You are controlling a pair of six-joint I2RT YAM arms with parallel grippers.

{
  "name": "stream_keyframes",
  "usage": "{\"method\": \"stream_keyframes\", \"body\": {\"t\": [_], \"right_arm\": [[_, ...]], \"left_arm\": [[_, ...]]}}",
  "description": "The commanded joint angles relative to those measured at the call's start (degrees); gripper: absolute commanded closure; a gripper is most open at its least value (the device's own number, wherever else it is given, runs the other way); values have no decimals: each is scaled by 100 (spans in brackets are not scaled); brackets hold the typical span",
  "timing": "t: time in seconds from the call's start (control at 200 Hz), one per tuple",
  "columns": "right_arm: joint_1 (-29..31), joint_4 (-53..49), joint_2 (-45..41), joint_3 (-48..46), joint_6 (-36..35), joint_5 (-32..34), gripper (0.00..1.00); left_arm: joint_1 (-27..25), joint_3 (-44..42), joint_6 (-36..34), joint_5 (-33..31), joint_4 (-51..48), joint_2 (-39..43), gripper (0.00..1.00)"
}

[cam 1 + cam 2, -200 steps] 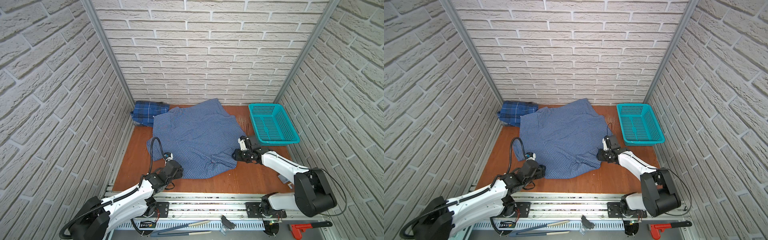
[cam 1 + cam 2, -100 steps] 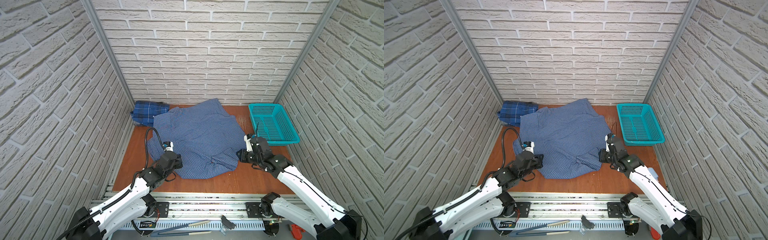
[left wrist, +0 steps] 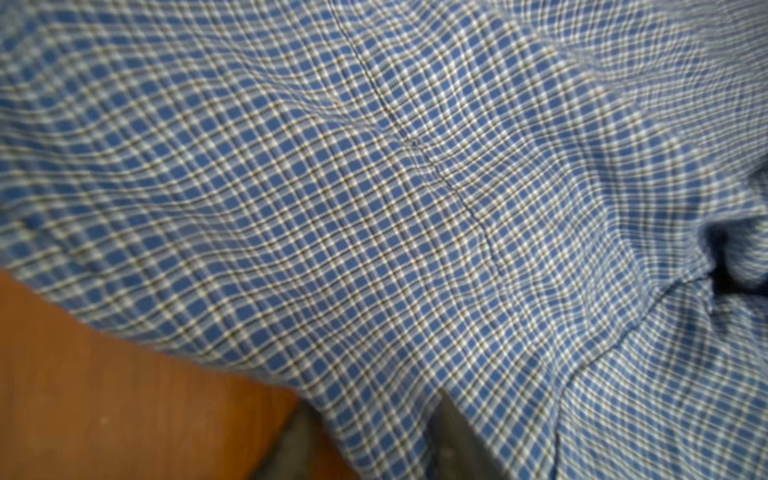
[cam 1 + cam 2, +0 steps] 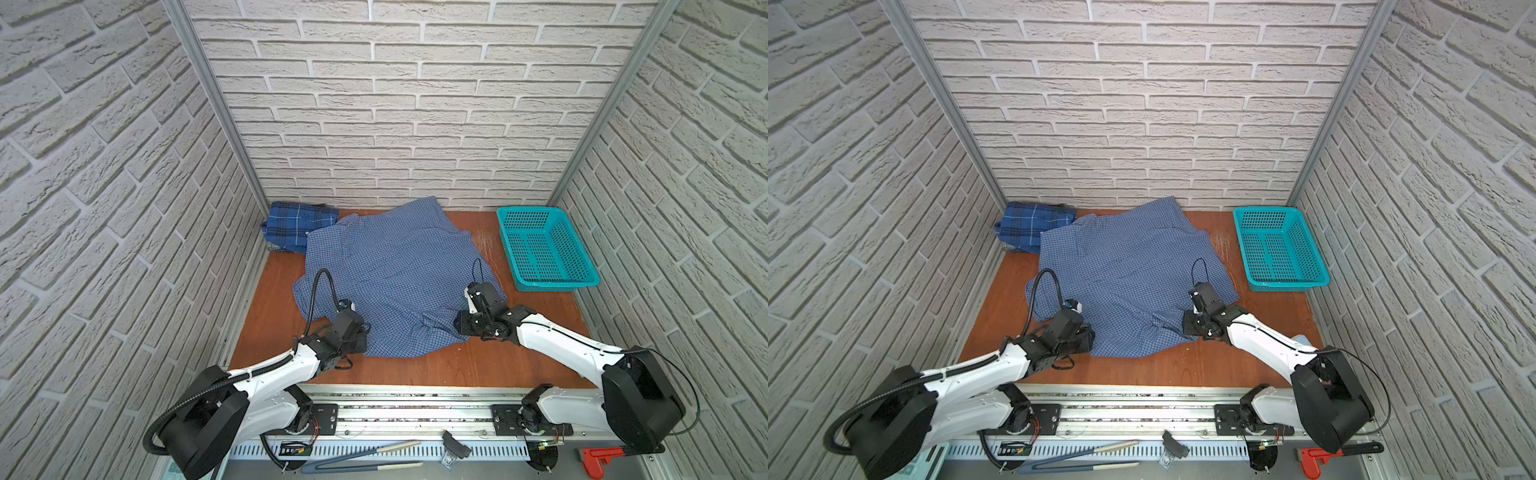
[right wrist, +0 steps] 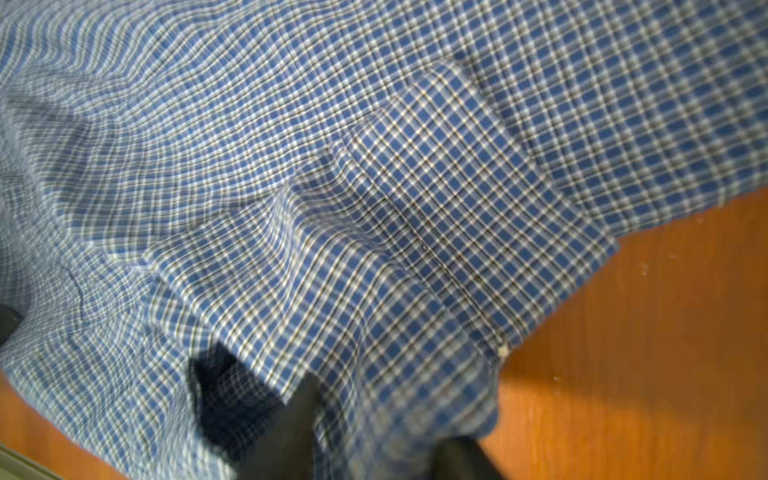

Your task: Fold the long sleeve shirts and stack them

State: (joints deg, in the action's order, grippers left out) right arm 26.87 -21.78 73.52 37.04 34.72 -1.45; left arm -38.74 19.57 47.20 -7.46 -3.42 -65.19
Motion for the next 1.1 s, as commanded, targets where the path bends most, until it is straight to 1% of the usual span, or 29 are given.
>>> {"method": "stream_keyframes", "body": {"t": [0.0, 0.03, 0.06, 0.13, 0.155, 0.225, 0.25, 0.305, 0.38, 0.445, 0.495, 0.54, 0.57, 0.61, 0.67, 0.72, 0.76, 0.815, 0.84, 0.855, 0.87, 0.875, 0.885, 0.905, 0.92, 0.94, 1.0, 1.035, 1.095], "right_arm": [[29, -270, -312, 169, 174, 337, 88], [29, -553, -520, 193, 306, 516, 93], [29, -939, -774, 214, 499, 761, 94], [29, -1639, -1547, 183, 1152, 1210, 94], [29, -1673, -1893, 117, 1327, 1161, 94], [63, -1369, -2899, -133, 1541, 667, 94], [72, -1411, -3163, -131, 1673, 676, 94], [72, -1652, -3493, 65, 1768, 938, 94], [72, -1950, -3380, 512, 1755, 1448, 94], [63, -1817, -2822, 921, 1336, 1608, 94], [64, -1972, -2248, 1353, 1136, 1645, 94], [74, -2542, -1750, 1804, 1337, 1810, 94], [117, -2863, -1538, 1909, 1455, 1952, 94], [199, -2972, -1509, 1691, 1578, 2014, 94], [246, -2647, -1852, 821, 1878, 1860, 93], [242, -2312, -2255, 73, 2092, 1768, 89], [239, -2251, -2539, -293, 2307, 1845, 86], [228, -2306, -2895, -481, 2510, 1978, 79], [231, -2234, -3047, -525, 2458, 1982, 71], [231, -2160, -3130, -542, 2389, 1959, 63], [230, -2049, -3199, -559, 2280, 1908, 52], [230, -2005, -3223, -562, 2247, 1892, 48], [228, -1907, -3252, -578, 2161, 1854, 35], [216, -1726, -3288, -570, 1967, 1766, 11], [202, -1603, -3282, -552, 1828, 1697, 2], [190, -1494, -3235, -504, 1675, 1621, 0], [136, -1503, -2787, -177, 1359, 1602, 0], [105, -1619, -2445, 63, 1211, 1736, 0], [36, -1820, -1847, 438, 1010, 2170, 0]], "left_arm": [[92, 86, -75, 240, 305, -147, 87], [131, 107, -104, 270, 274, -97, 96], [182, 123, -147, 280, 192, -23, 100], [392, 201, -263, 300, -151, 256, 100], [469, 245, -320, 281, -300, 381, 100], [633, 457, -472, 230, -727, 755, 100], [656, 567, -523, 170, -897, 880, 100], [670, 818, -611, 112, -1223, 1101, 100], [690, 1092, -674, 66, -1594, 1227, 100], [702, 1271, -677, 24, -1860, 1181, 100], [710, 1345, -588, -36, -2040, 1179, 100], [697, 1296, -491, -52, -2173, 1280, 100], [609, 1239, -345, -160, -2240, 1400, 100], [479, 1119, -159, -260, -2251, 1597, 100], [473, 830, 196, -332, -2207, 1845, 100], [483, 564, 458, -415, -2170, 1980, 100], [481, 399, 600, -456, -2139, 2055, 100], [483, 220, 706, -501, -2083, 2143, 100], [483, 166, 719, -495, -2027, 2164, 100], [482, 127, 720, -493, -1984, 2168, 100], [486, 112, 716, -491, -1956, 2168, 99], [484, 110, 723, -483, -1945, 2164, 97], [487, 109, 717, -477, -1937, 2156, 94], [484, 113, 705, -470, -1925, 2133, 79], [493, 135, 689, -468, -1925, 2116, 71], [498, 175, 654, -499, -1964, 2073, 64], [497, 355, 737, -753, -2254, 1987, 46], [510, 436, 746, -856, -2343, 1983, 42], [581, 605, 773, -1089, -2503, 1998, 34]]}}
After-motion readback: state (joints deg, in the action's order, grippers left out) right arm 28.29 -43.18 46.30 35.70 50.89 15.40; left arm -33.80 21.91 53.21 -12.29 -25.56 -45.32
